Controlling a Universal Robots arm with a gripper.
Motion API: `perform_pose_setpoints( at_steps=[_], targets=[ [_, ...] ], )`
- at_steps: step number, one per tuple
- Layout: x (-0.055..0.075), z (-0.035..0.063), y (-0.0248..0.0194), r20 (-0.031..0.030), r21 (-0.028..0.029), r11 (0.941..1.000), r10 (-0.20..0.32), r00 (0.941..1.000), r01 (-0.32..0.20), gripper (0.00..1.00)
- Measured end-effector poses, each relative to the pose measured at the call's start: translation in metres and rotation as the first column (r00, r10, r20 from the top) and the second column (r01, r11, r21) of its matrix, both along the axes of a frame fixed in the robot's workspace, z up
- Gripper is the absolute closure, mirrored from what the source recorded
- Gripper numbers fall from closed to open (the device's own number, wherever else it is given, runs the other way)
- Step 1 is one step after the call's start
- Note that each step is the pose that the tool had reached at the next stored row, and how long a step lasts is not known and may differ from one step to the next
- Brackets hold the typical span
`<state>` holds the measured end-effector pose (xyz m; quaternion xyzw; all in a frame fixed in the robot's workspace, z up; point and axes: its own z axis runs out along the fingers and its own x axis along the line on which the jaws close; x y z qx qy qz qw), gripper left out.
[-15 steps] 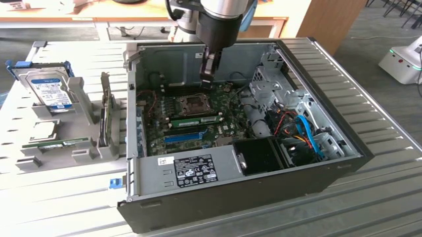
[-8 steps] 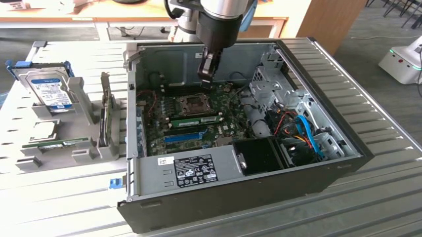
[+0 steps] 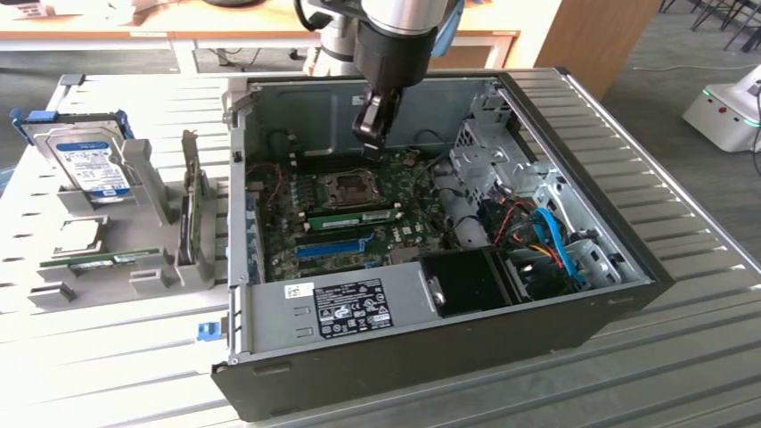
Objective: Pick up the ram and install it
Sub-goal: 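Press down the ram until it locks into place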
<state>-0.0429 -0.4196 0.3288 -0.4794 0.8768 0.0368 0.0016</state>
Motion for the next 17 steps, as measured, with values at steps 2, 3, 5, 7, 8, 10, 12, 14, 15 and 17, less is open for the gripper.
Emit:
perform_pose_setpoints(
  at_steps=[2,3,5,7,8,10,12,14,15,17],
  targets=[
    [0.0,-0.0002,0.0,0.0,0.0,0.9997,-0.023,0.9997,0.023,0.89],
    [0.0,-0.0002,0.0,0.0,0.0,0.9994,-0.034,0.9994,0.034,0.89],
    [0.0,-0.0004,0.0,0.0,0.0,0.9984,-0.057,0.9984,0.057,0.89],
    [0.0,-0.0005,0.0,0.0,0.0,0.9969,-0.079,0.9969,0.079,0.89],
    [0.0,-0.0006,0.0,0.0,0.0,0.9959,-0.09,0.9959,0.09,0.89],
    [0.0,-0.0007,0.0,0.0,-0.0001,0.9936,-0.113,0.9936,0.113,0.89],
    [0.0,-0.0009,0.0,0.0,0.0,0.9908,-0.135,0.9908,0.135,0.89],
    [0.0,-0.001,0.0,0.0,-0.0001,0.9876,-0.157,0.9876,0.157,0.89],
    [0.0,-0.0011,0.0,0.0,0.0,0.9856,-0.169,0.9856,0.169,0.89],
    [0.0,-0.0013,0.0,0.0,0.0,0.9816,-0.191,0.9816,0.191,0.89]
  ],
)
